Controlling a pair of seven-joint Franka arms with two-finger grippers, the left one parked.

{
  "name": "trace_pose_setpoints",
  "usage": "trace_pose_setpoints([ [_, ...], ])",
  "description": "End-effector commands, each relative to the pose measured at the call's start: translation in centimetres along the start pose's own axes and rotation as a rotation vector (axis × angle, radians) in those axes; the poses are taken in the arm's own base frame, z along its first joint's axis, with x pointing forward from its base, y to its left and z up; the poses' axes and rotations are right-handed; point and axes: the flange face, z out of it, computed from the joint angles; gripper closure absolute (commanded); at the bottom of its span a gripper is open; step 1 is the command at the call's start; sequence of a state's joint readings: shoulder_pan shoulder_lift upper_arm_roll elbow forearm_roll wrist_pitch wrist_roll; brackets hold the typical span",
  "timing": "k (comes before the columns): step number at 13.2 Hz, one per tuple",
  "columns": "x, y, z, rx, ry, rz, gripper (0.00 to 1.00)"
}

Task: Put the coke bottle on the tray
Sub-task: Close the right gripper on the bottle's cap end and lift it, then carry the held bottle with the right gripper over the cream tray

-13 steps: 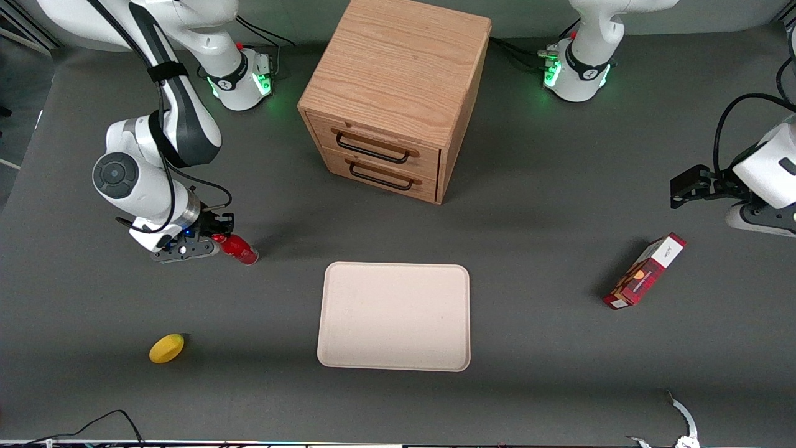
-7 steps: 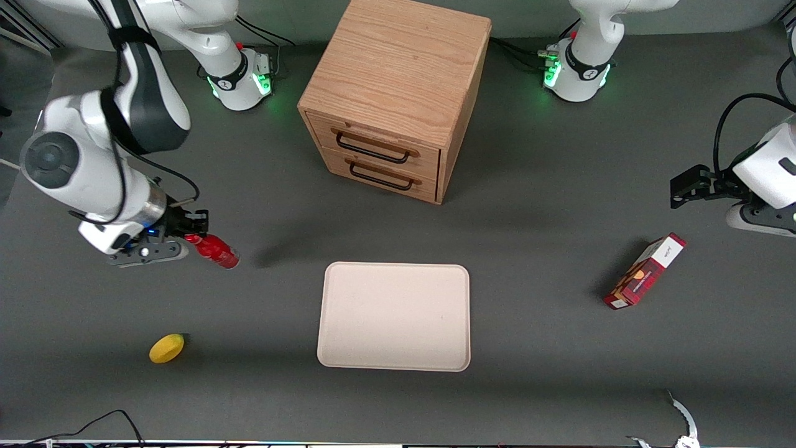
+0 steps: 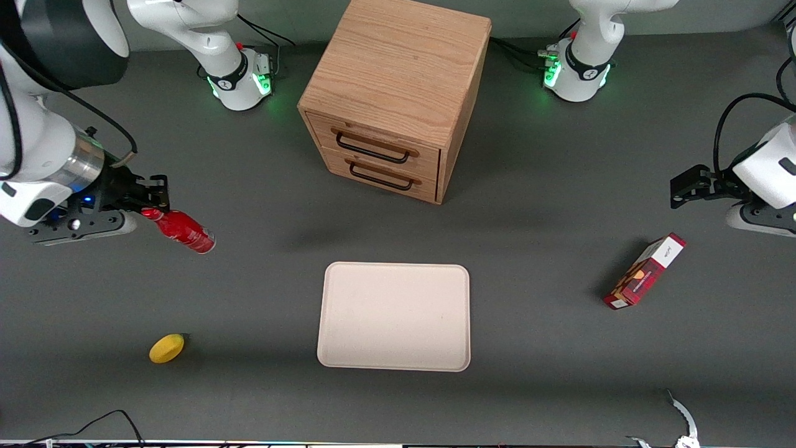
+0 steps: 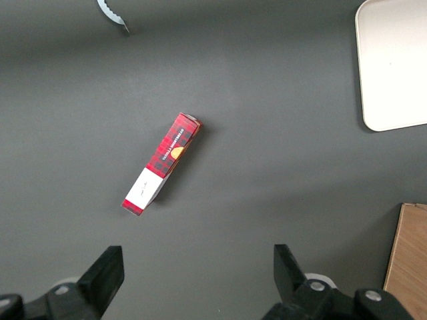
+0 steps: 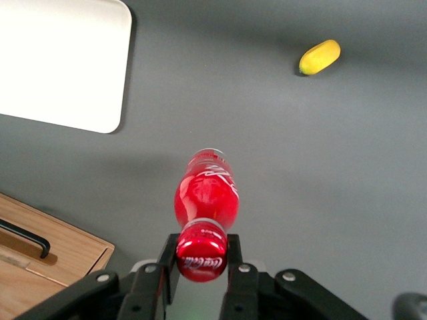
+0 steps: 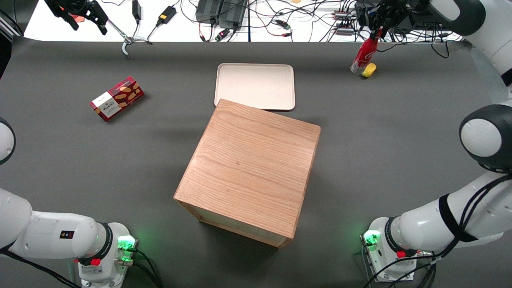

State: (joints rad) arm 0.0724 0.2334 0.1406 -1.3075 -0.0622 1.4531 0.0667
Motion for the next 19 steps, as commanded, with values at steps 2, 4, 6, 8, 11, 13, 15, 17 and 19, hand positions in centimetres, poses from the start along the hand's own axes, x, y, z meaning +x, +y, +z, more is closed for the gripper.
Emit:
trace_pose_setpoints([
  [2,4.3,-2.6,0.7,0.015,0.004,-0.024,1.00],
  [4,5.7,-6.5,1.6,0.017,0.015,0.002,1.00],
  [6,7.5,-10.2,3.3,0.024,0.035,0.021,1.00],
  [8,9.3,-13.0,5.2,0.041,0.101,-0.007,1.00],
  [11,11.6,-14.4,8.4,0.049,0.148,0.000,1.00],
  [13,13.1,-16.5,11.7,0.048,0.170,-0.015,1.00],
  [15,14.5,-17.9,15.1,0.048,0.189,-0.007,1.00],
  [17,15.2,-19.2,17.8,0.052,0.189,-0.003,1.00],
  [19,15.8,-20.0,20.4,0.048,0.186,-0.008,1.00],
])
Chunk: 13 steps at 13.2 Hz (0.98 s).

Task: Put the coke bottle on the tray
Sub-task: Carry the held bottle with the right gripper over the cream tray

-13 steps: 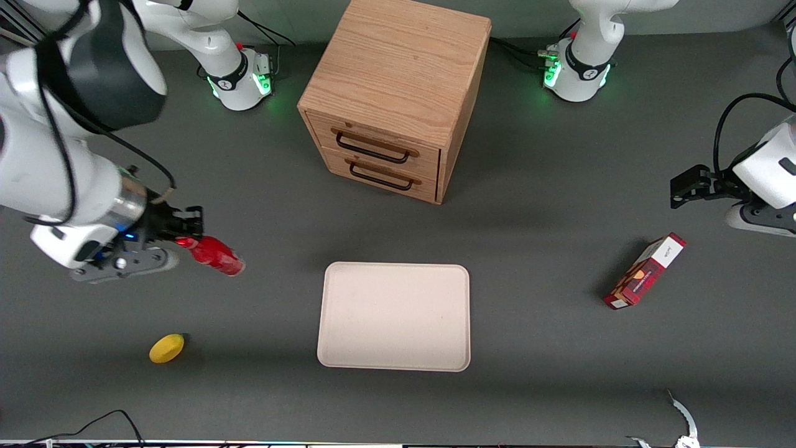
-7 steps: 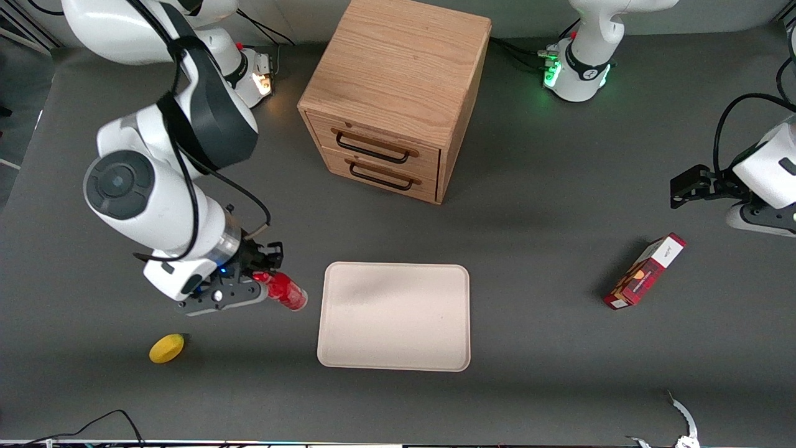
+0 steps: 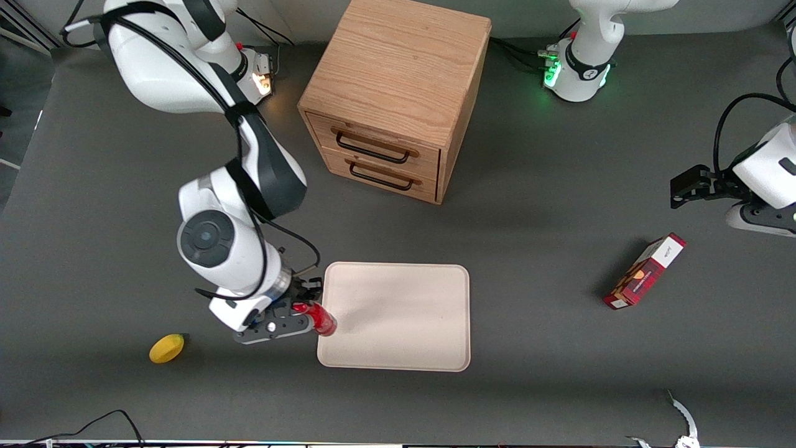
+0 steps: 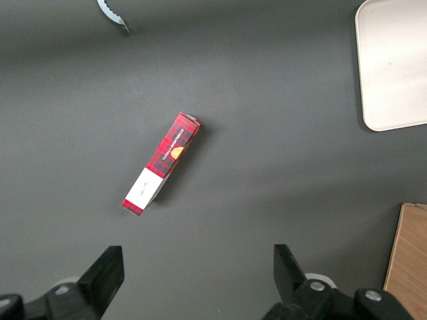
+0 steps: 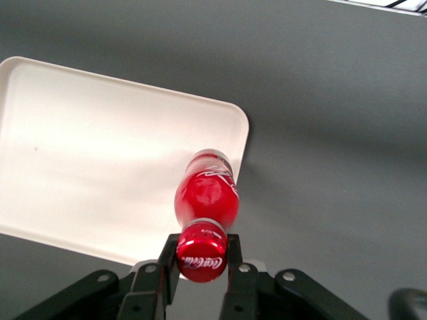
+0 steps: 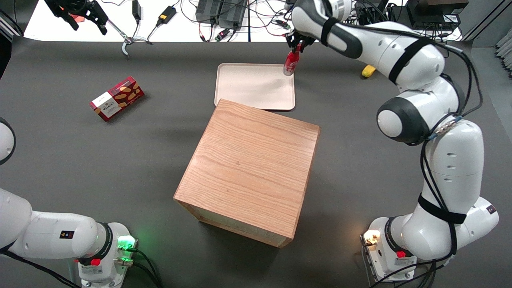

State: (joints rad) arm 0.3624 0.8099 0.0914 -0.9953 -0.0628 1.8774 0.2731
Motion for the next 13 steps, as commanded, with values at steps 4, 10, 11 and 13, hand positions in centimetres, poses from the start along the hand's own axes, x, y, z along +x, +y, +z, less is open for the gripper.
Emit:
trace_pose_setpoints([
  [4,0.8,-0.6,2.7,-0.038,0.025,0.009,1.00],
  [10,1.3,-0.3,4.0,-0.034,0.046,0.017,1.00],
  [11,1.3,-0.2,4.2,-0.035,0.050,0.018,1.00],
  [13,1.4,-0.2,4.7,-0.042,0.056,0.015,0.96],
])
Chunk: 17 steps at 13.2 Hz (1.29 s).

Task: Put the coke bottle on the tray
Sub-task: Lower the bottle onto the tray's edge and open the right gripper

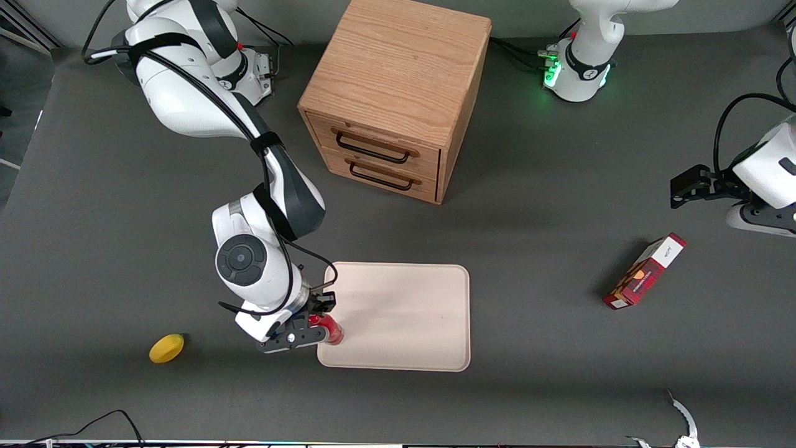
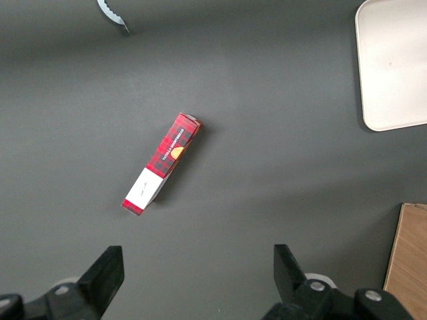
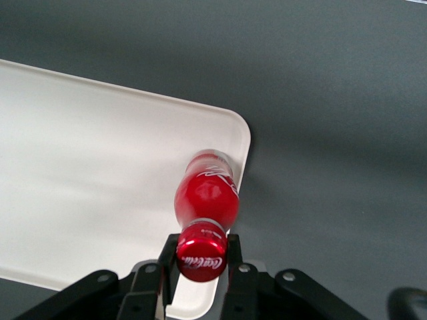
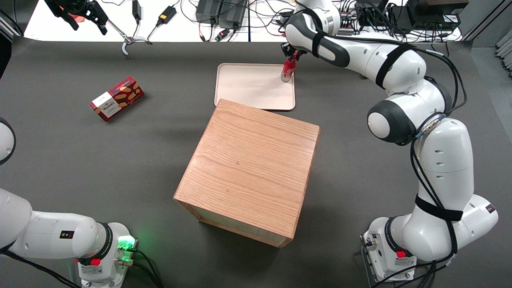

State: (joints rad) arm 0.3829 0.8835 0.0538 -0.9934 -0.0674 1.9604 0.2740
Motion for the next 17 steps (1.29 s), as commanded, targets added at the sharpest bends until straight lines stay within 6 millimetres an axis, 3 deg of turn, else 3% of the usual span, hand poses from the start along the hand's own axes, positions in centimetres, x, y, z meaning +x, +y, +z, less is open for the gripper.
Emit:
trace_pose_setpoints([
  [1,0.7,-0.4,-0.3,-0.018,0.039,0.014,0.90],
  [3,0.6,-0.6,-0.1,-0.017,0.041,0.012,0.67],
  [5,0.7,-0.6,-0.2,-0.017,0.044,0.012,0.35],
  [8,0.7,-0.6,-0.2,-0.017,0.044,0.010,0.05],
  [10,0.7,-0.5,-0.4,-0.017,0.047,0.013,0.02],
  [13,0.4,0.2,-3.9,-0.014,0.045,0.028,0.04],
  [15,-0.9,3.4,-7.1,-0.029,-0.022,0.054,0.05],
  [17,-3.6,6.4,-10.7,-0.042,-0.053,0.050,0.05],
])
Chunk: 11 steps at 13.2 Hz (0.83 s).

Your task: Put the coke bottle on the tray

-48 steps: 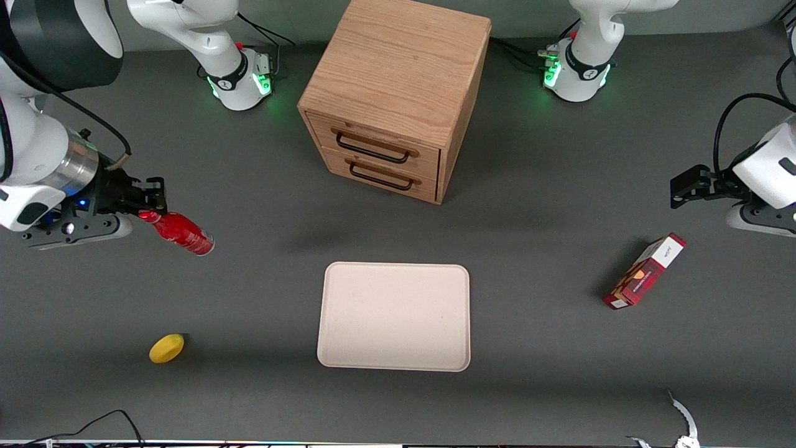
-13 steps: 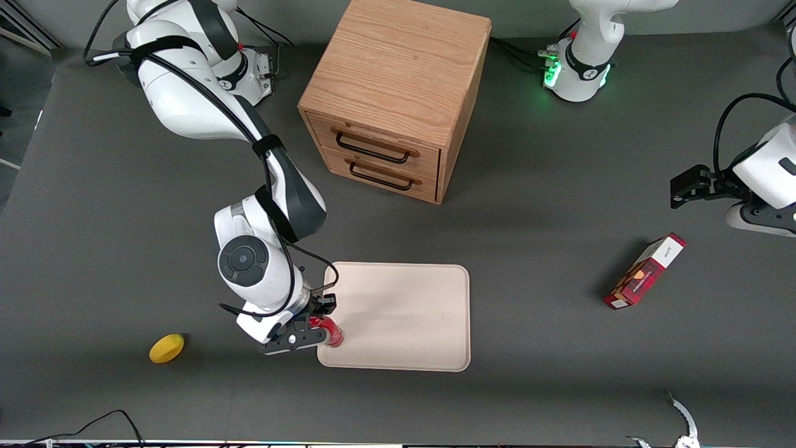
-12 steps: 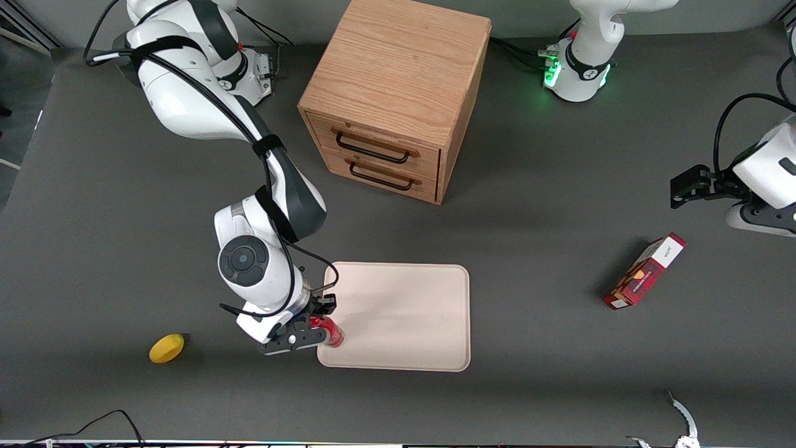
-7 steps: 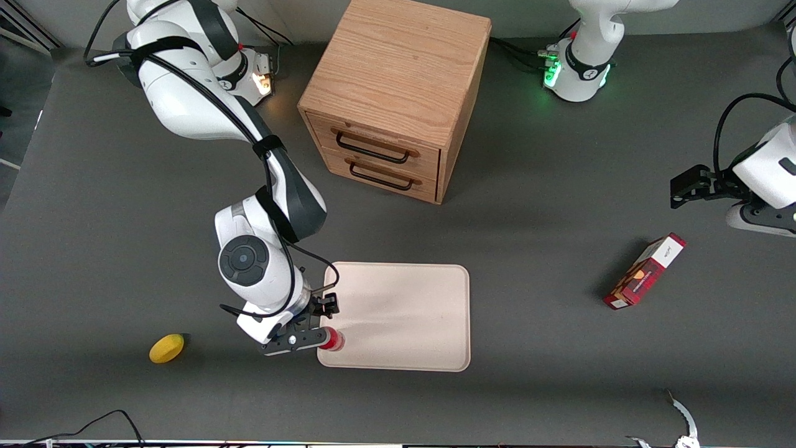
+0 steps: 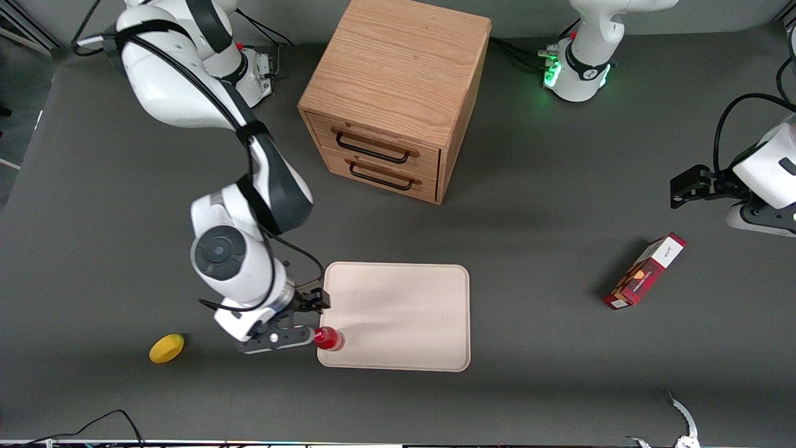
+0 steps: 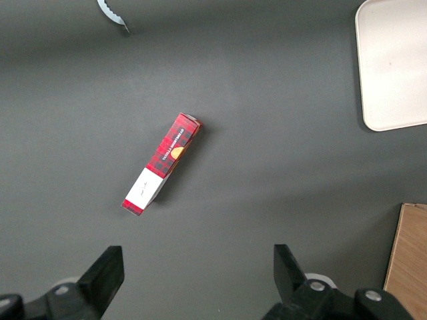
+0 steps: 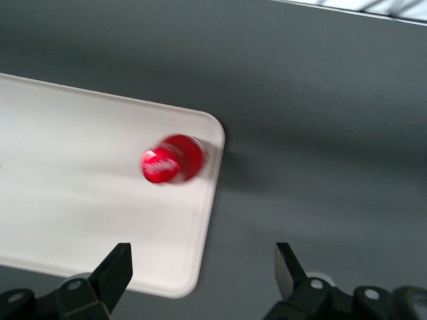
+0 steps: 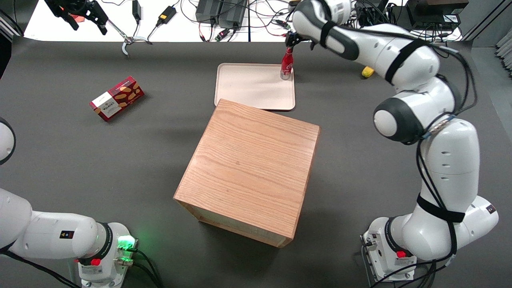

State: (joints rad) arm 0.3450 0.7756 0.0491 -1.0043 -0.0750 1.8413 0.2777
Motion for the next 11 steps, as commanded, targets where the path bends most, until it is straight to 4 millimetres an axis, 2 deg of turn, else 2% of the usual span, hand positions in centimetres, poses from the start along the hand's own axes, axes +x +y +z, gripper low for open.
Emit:
trace_pose_setpoints([
  [1,-4.9,4.8,-5.5,-0.024,-0.045,-0.016,0.04],
  [2,-6.3,7.3,-7.2,-0.027,-0.049,-0.013,0.00],
  [4,-9.5,11.7,-10.3,-0.036,-0.079,-0.045,0.00],
  [7,-13.0,17.3,-14.0,-0.040,-0.094,0.022,0.00],
  [9,-14.0,18.5,-15.4,-0.044,-0.119,0.037,0.00],
  [11,-13.6,19.3,-17.2,-0.041,-0.088,0.058,0.00],
])
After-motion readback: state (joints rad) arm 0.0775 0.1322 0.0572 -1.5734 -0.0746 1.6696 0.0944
